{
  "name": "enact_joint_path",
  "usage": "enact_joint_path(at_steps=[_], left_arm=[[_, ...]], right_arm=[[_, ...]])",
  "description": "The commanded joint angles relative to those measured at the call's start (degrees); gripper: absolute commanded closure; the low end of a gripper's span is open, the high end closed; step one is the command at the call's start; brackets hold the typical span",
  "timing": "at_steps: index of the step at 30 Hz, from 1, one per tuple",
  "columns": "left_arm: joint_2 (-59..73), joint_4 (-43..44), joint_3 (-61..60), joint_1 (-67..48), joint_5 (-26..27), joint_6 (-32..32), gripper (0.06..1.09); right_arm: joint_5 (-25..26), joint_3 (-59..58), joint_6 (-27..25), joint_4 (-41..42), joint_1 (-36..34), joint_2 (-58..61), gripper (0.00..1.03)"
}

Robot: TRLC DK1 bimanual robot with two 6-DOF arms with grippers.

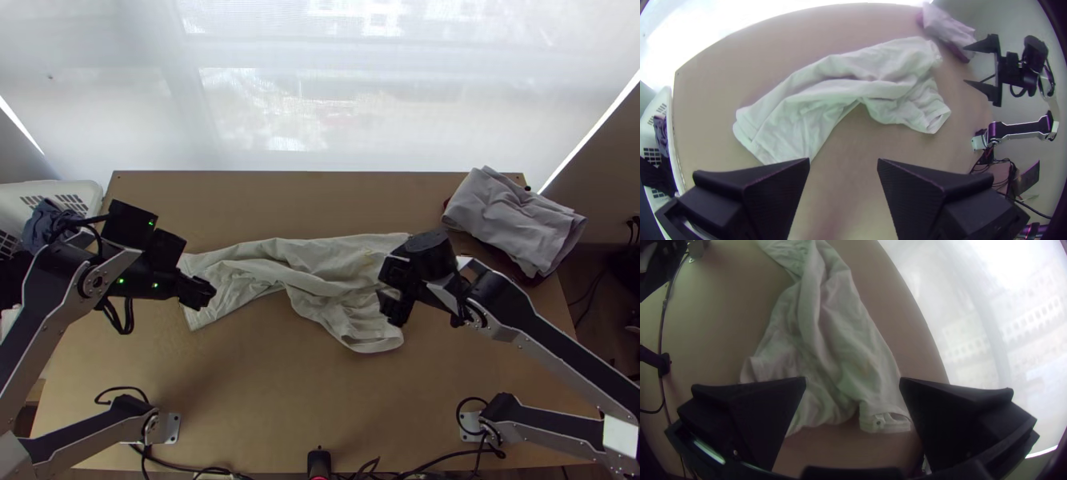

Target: Fold the t-shirt

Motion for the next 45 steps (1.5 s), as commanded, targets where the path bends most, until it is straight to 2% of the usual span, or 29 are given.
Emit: enact_joint_path(at_steps=[1, 4, 7, 13, 16, 21, 39, 41, 45], left_arm=[[1.51, -3.52, -11.59, 7.12, -0.1, 3.81, 0.33], [1.6, -1.32, -16.6, 9.75, -2.12, 4.43, 0.33], [1.33, 4.83, -20.55, 12.57, -6.08, 4.34, 0.33], [2.21, 13.44, -23.19, 14.67, -10.03, 3.28, 0.33], [2.65, 18.89, -25.12, 14.67, -11.35, 2.23, 0.43], [3.71, 25.57, -26.88, 14.24, -13.46, 1.17, 0.43], [10.83, 30.32, -28.29, 13.18, -14.78, -2.08, 0.49], [11.27, 30.85, -28.55, 13.18, -14.78, -2.17, 0.55], [11.53, 31.99, -29.34, 13.18, -14.78, -2.17, 0.55]], right_arm=[[0.09, 2.13, 2.14, -2.15, 5.66, 2.25, 0.05], [0.09, 2.48, 1.97, -2.15, 5.57, 2.43, 0.05], [0.09, 1.95, 2.23, -2.15, 5.57, 2.34, 0.05], [0.09, 1.07, 2.32, -2.07, 5.66, 2.08, 0.05], [0.09, 1.34, 2.32, -2.07, 5.66, 2.25, 0.05], [0.09, 1.07, 2.84, -2.07, 5.66, 2.08, 0.05], [0.17, 0.72, 2.58, -2.07, 5.4, 1.99, 0.05], [0.09, 0.72, 2.58, -2.07, 5.31, 1.99, 0.05], [0.09, 0.72, 2.58, -2.07, 5.13, 1.99, 0.06]])
